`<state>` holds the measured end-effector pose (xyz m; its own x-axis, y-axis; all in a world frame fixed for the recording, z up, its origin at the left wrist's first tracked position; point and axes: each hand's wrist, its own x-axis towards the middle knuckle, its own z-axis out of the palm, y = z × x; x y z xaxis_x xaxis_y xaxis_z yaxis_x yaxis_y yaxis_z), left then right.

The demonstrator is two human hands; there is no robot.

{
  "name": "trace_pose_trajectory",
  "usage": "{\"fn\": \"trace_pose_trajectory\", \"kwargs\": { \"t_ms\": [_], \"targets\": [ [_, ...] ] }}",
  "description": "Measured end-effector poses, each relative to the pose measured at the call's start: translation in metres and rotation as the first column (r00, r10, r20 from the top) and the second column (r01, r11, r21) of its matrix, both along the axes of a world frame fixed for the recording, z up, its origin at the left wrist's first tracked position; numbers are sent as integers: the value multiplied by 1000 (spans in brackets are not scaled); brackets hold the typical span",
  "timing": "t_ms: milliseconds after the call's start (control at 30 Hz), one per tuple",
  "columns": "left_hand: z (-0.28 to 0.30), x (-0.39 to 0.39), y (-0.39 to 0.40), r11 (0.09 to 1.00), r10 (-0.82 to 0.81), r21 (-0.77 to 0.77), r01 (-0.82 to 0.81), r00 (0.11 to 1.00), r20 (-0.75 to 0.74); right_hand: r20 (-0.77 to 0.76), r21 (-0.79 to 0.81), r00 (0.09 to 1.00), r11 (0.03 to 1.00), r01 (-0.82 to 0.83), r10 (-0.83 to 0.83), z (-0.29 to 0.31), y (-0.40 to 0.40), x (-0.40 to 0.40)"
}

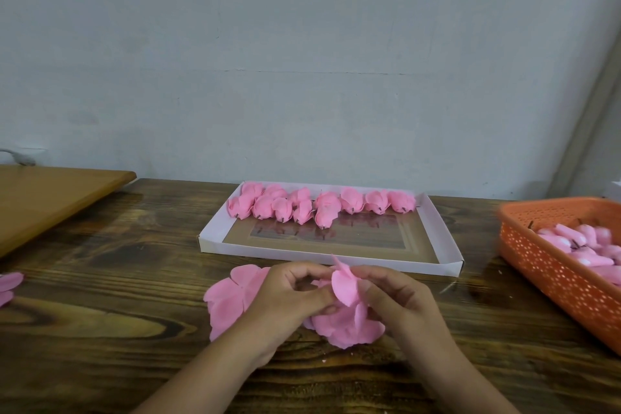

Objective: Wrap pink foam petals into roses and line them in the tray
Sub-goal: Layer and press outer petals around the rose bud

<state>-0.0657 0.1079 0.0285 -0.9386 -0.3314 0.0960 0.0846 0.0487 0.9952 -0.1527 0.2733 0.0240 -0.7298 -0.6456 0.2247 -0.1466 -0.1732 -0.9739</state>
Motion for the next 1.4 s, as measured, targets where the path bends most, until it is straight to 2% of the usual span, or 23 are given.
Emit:
{"fn": "trace_pose_trajectory", "kwargs": {
  "t_ms": [67, 200, 333, 467, 600, 767, 1100, 1400],
  "targets": [
    [0, 0, 0, 1000, 10, 1, -10, 1000, 10, 32, -6, 999, 1000, 8, -8, 0, 1, -2],
    [-2, -1, 0, 1000, -1, -18, 2, 999, 37, -10, -3, 999, 999, 50, -50, -3, -1, -3],
    [-6, -3, 0, 997, -7, 79, 4, 999, 36, -27, -16, 995, 995, 95, -95, -5, -3, -2],
    [-1, 0, 3, 999, -8, -53, 7, 1000, -18, -36, -11, 992, 993, 120, -120, -8, -4, -3],
    [-7, -3, 0, 998, 12, -58, -14, 999, -43, -62, 16, 988, 990, 141, -139, -9, -3, -4],
    [-7, -2, 0, 990, -9, -138, -2, 997, -82, -101, 22, 988, 993, 118, -115, -6, -3, -2],
    [-11, -3, -1, 984, 7, -177, -21, 997, -81, 4, -98, 1000, 995, 16, -16, -1, -2, 3],
    [-7, -2, 2, 989, -20, -146, 14, 999, -43, 29, -77, 998, 995, 58, -56, -8, -3, 0]
  ]
}}
